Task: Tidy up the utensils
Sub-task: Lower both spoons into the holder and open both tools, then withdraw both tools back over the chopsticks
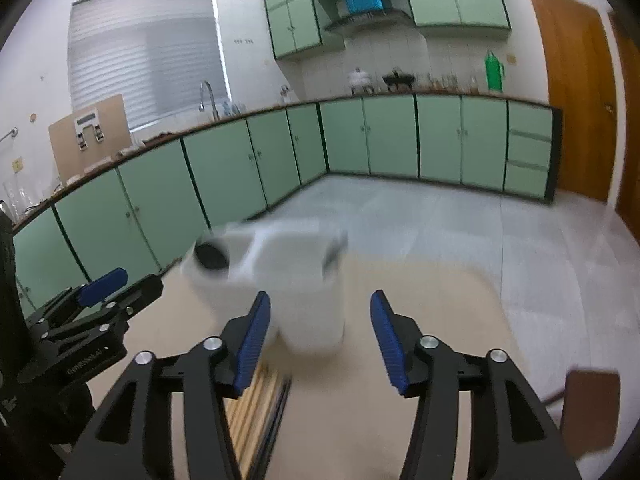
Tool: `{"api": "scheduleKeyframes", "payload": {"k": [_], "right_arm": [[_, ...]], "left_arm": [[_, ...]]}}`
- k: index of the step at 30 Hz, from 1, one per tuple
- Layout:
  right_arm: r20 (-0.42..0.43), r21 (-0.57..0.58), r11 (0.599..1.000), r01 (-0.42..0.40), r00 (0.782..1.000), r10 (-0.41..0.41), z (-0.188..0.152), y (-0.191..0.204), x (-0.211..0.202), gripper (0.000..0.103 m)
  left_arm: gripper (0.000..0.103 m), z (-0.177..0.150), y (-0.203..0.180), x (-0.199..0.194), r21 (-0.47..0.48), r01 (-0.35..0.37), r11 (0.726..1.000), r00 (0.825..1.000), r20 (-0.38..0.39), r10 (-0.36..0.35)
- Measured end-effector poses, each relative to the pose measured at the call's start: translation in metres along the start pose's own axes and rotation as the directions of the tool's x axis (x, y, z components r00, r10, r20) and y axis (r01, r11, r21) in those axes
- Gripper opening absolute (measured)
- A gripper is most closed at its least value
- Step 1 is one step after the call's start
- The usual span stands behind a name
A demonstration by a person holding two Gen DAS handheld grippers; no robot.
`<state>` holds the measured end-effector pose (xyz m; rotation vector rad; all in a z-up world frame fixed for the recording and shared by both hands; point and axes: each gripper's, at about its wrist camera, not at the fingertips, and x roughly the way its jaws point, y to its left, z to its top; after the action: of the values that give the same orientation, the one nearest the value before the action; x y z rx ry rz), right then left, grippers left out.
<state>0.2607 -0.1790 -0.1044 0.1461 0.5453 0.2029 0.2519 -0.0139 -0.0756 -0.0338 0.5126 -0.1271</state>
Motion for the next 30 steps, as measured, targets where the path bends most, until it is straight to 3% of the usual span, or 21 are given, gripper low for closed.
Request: {"api": "scheduleKeyframes", "payload": {"k": [5,14,22,30], "right_arm": [[-0.122,0.029,1.000,0.004,0.993,-0.001,-0.058,-0.002,-0.019,0.055],[-0.270,-0.031,0.999,-0.025,0.963,0.016,-0.128,0.010,-0.048,0.055],[-0.323,-0.083,0.995,-0.060,0.946,0.030,-0.159,0.035,-0.057,0.055],[-0.321,-0.116,0.993,-0.003,0.947,-0.034,-0.168,0.040,-0.053,0.054]], "left_arm": [[0.072,-0.050,0.001,-0.021,0.012,0.001,1.000,0.993,-0.120,0.001],[0.072,-0.118,0.005,-0.040,0.037,0.005,0.999,0.958,-0.287,0.006],[0.073,-0.142,-0.004,-0.047,0.035,0.001,0.999,0.944,-0.329,0.010],[0.073,-0.144,-0.016,-0.043,0.052,0.019,0.998,0.939,-0.344,0.000]]}}
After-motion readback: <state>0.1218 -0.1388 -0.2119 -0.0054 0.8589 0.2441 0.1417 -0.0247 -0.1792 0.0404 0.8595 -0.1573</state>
